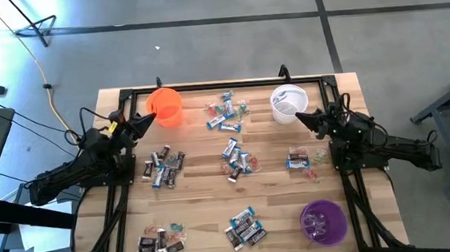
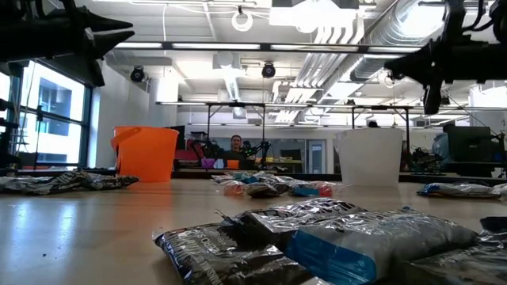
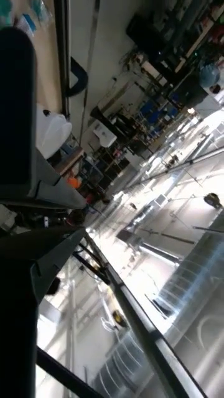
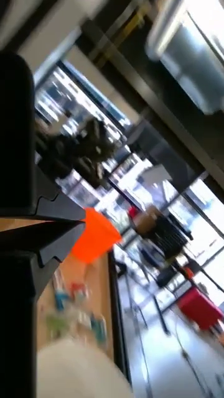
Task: Sort candy
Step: Put the brown chocolate into the orange bucket
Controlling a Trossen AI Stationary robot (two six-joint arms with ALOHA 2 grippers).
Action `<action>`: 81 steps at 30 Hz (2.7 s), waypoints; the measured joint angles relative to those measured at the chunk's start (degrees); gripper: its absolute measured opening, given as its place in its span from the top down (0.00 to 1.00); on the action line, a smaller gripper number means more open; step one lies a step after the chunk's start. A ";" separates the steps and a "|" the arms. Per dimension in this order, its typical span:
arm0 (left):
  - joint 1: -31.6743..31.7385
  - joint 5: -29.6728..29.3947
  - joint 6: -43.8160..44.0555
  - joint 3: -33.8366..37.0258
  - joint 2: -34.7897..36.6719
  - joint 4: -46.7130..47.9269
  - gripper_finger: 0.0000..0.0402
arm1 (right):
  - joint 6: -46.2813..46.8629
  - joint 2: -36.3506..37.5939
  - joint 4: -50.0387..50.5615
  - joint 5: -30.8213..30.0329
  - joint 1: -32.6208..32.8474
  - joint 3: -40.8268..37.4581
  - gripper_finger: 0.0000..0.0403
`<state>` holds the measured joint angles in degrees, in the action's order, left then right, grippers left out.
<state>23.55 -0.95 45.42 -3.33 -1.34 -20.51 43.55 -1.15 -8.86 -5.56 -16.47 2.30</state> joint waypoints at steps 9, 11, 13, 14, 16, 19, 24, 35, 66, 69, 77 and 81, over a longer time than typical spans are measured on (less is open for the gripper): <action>-0.02 0.22 -7.40 -6.00 -0.19 -4.35 0.90 | -6.84 -7.11 14.07 -0.87 0.00 19.97 0.98; -0.02 0.62 -10.30 -8.92 -0.99 -4.33 0.90 | -8.02 -11.26 19.18 -1.45 0.00 25.15 0.98; -0.02 1.91 -13.33 -12.14 -2.35 -4.30 0.90 | -9.27 -15.85 23.16 -1.51 0.00 30.25 0.98; -0.02 2.50 -14.77 -13.86 -3.31 -4.31 0.90 | -10.07 -18.31 25.06 -1.51 0.00 32.83 0.98; -0.02 3.60 -17.45 -17.39 -5.53 -2.78 0.90 | -11.67 -23.32 29.16 -1.51 0.00 37.76 0.98; -0.04 3.84 -19.73 -23.38 -9.62 2.83 0.90 | -12.55 -30.46 36.60 -1.53 0.00 45.20 0.98; -0.04 3.82 -24.44 -34.60 -18.36 18.05 0.90 | -12.69 -39.73 52.49 -3.02 0.00 58.70 0.98; 0.04 -2.91 -35.67 -55.54 -34.34 48.26 0.90 | -9.57 -51.46 77.42 -10.82 0.00 78.47 0.98; -1.40 -1.60 -40.17 -66.66 -57.44 86.62 0.90 | -28.19 -58.86 98.92 -11.01 -0.04 79.39 0.98; -2.80 2.23 -45.97 -66.96 -58.31 89.57 0.90 | -28.11 -58.86 98.88 -11.01 -0.04 79.39 0.98; -8.06 3.43 -44.28 -66.95 -63.86 96.23 0.88 | -26.57 -58.86 98.86 -11.01 -0.04 79.38 0.98; -9.94 3.43 -42.71 -66.95 -67.74 96.19 0.84 | -26.56 -58.86 98.86 -11.01 -0.04 79.39 0.98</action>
<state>13.61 2.48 2.71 -70.28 -69.09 75.68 16.99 -60.01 90.00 -16.58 -16.51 81.69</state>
